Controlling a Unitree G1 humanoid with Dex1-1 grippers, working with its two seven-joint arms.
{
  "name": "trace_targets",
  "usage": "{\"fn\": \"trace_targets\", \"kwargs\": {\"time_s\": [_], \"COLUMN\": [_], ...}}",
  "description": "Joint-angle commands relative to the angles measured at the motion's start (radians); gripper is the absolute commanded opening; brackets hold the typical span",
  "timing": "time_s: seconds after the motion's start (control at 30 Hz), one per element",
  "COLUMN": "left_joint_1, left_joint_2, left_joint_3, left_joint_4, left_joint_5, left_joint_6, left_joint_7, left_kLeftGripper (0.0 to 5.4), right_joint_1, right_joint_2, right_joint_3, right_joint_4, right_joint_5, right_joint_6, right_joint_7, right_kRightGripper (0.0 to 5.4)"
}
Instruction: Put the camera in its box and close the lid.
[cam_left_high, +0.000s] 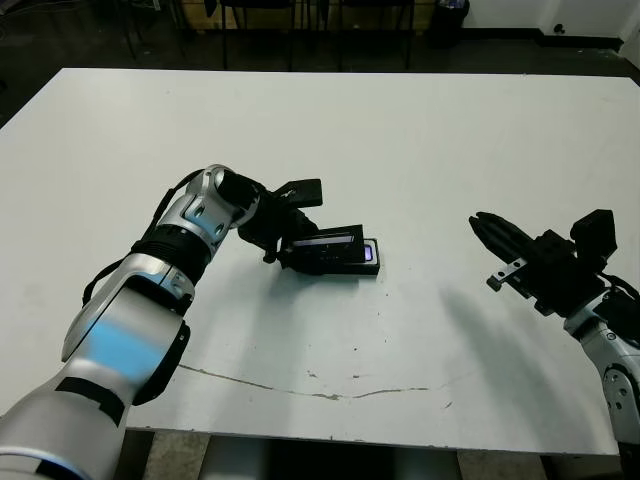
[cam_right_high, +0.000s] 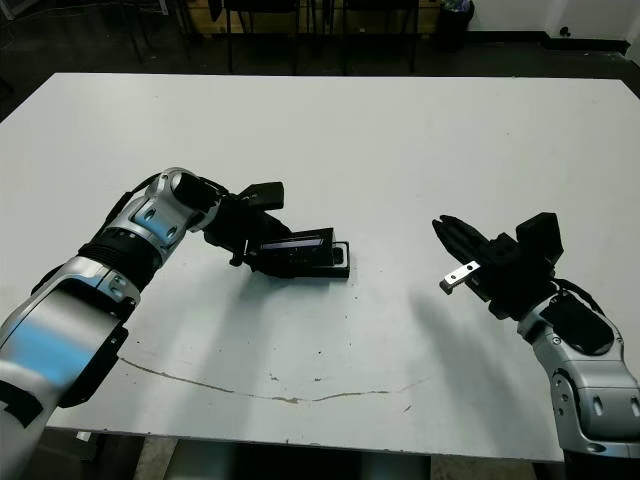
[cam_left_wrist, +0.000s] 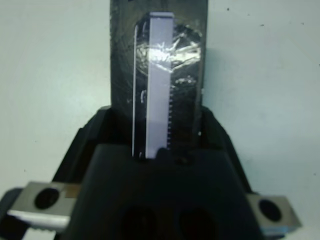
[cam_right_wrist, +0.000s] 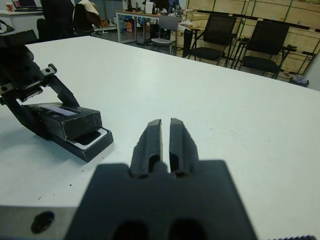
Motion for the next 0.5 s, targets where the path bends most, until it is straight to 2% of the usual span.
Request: {"fn": "trace_targets", "kwargs": {"time_s": [0.03, 0.4, 0.5], "left_joint_1": [0.072, 0.096, 0.096], "left_joint_2": [-0.187, -0.188, -0.196], "left_joint_3": [-0.088, -0.11, -0.113], "left_joint_4": [0.004, -0.032, -0.03], "left_joint_5": [0.035, 0.05, 0.042], "left_joint_6": [-0.055, -0.098, -0.096], "left_joint_7": [0.053, 0.101, 0.097], "left_kLeftGripper": [3.32, 5.33, 5.39], "right_joint_1": [0.019, 0.024, 0.027], "right_joint_2": [-0.015, -0.007, -0.011], "right_joint_3": [0.001, -0.011, -0.009], "right_joint_4": [-0.008, 0.004, 0.004], "right_joint_5": [-0.013, 0.014, 0.007], "right_joint_6": [0.035, 0.029, 0.018], "right_joint_7": [-0.018, -0.008, -0.003], "right_kRightGripper": [0.0, 0.0, 0.0]}}
